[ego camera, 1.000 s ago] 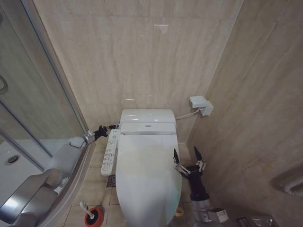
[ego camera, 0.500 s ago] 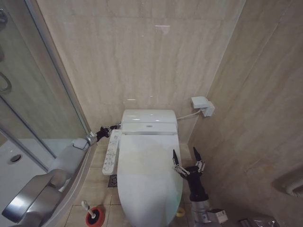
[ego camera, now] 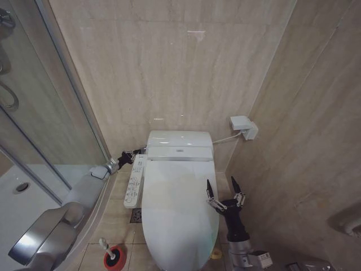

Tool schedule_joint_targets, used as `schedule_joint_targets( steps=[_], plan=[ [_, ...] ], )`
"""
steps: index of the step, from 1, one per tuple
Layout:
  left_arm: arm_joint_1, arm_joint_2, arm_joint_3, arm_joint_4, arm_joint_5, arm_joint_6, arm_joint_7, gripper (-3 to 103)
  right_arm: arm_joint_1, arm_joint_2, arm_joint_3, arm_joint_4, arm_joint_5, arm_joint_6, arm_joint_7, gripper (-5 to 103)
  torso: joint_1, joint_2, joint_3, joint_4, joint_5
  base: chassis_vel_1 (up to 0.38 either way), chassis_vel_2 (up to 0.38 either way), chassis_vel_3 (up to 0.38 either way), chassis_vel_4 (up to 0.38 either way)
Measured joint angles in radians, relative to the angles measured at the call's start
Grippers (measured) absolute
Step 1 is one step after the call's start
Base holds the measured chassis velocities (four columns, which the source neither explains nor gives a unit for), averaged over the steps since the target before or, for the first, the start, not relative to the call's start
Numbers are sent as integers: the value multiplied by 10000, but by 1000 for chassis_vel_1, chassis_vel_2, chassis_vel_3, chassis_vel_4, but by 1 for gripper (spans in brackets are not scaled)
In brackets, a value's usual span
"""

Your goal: Open the toilet lid, clean the toilet bowl with a toilet brush, close the toilet lid, and flush.

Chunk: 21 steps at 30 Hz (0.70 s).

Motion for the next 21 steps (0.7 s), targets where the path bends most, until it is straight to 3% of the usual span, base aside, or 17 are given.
schedule_joint_targets(
  steps=[21],
  plan=[
    [-447, 484, 764, -448, -150, -24, 1092, 0, 2, 42, -20, -78, -13, 41, -6, 100, 3, -5, 2, -1, 1, 0, 0, 0, 0]
  ],
)
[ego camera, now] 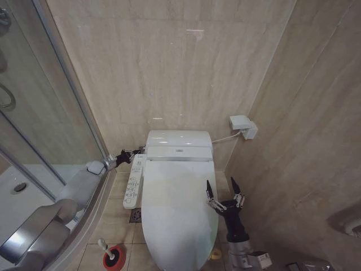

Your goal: Open the toilet lid, clean the toilet bowl with a toilet brush, close the toilet lid, and flush.

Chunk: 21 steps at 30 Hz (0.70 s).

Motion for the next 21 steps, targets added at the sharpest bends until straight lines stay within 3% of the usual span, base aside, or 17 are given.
schedule_joint_targets(
  steps=[5, 6, 9, 11, 21],
  plan=[
    [-64, 103, -80, -220, 62, 34, 275, 0, 53, 13, -3, -44, 1, 0, -3, 100, 1, -1, 2, 0, -7, 0, 0, 0, 0],
    [-71, 151, -106, -325, 58, 35, 353, 0, 75, 16, -2, -61, 5, -1, -5, 100, 0, 0, 0, -11, -6, 0, 0, 0, 0],
    [-18, 286, -160, -556, 11, 40, 459, 0, 111, 20, -1, -102, 10, -3, -6, 100, 1, 0, 2, -5, -1, 0, 0, 0, 0],
    [77, 406, -203, -919, -77, 23, 575, 0, 144, 27, -21, -133, 31, -5, -15, 100, -3, 2, -1, -25, -12, 0, 0, 0, 0],
    [338, 758, -452, -1349, -188, 21, 581, 0, 207, 48, -47, -193, 303, -57, -102, 100, -2, 4, -2, 0, -2, 0, 0, 0, 0]
  ],
)
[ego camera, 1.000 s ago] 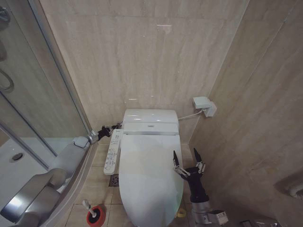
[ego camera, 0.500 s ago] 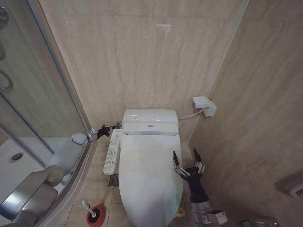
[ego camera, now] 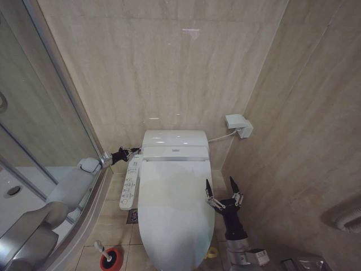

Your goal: Open the toilet lid, clean the toilet bowl with a toilet brush, close the toilet lid, and flush.

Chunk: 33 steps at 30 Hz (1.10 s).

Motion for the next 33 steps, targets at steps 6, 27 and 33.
schedule_joint_targets(
  steps=[6, 27, 33],
  plan=[
    [8, 35, -125, -188, -8, -5, -31, 0, -38, -1, 52, -18, 272, -64, -38, 100, 0, 0, 0, -2, 4, 0, 0, 0, 0],
    [170, 474, -266, -777, -323, -17, -11, 0, -90, 8, 52, -18, 237, -32, -13, 100, 7, -1, 3, 0, 5, -65, 73, 72, -65],
    [339, 497, -218, -897, -466, -103, 828, 0, -108, 22, 56, 9, 194, -31, -7, 100, 2, -1, 0, -3, 3, -39, 38, 16, -27]
  ],
)
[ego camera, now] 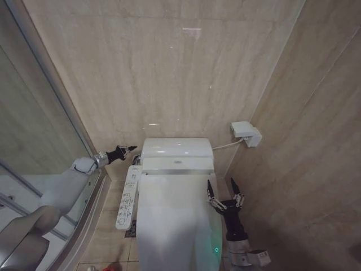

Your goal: Open the toilet lid, clean the toilet bowl with a toilet brush, close the toilet lid, and flush.

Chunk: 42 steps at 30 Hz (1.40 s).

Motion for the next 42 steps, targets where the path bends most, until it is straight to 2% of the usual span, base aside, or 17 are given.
schedule_joint_targets(
  steps=[3, 11, 20, 23, 27, 42],
  plan=[
    [-9, 35, -10, 0, 71, -139, 690, 0, -13, -4, 13, 3, -4, 0, 10, 100, -5, 2, -2, 1, 1, 50, -48, -23, 29],
    [-64, 77, -122, 186, 667, -273, 1277, 0, 12, 65, -18, -11, -40, 0, 10, 100, -4, 3, -2, 4, 0, 15, -12, -8, 9],
    [-120, 148, -164, 674, 1040, -297, 1314, 0, 19, 75, -33, -48, -65, 0, 11, 100, -3, 3, -2, 4, 2, 0, 0, 0, 0],
    [37, -67, -140, 978, 1103, -291, 1294, 0, 16, 68, -43, -46, -94, 0, 9, 100, -4, 3, -2, 6, 2, 0, 0, 0, 0],
    [133, -159, -127, 1051, 1192, -261, 1209, 0, -19, 42, -23, -40, -95, 1, 10, 100, -1, 0, 1, -2, -3, 0, 0, 0, 0],
    [193, -184, -118, 1001, 1282, -275, 755, 0, -80, 23, -12, 1, -98, 28, 15, 100, -2, 1, -1, 5, 2, 0, 0, 0, 0]
  ],
)
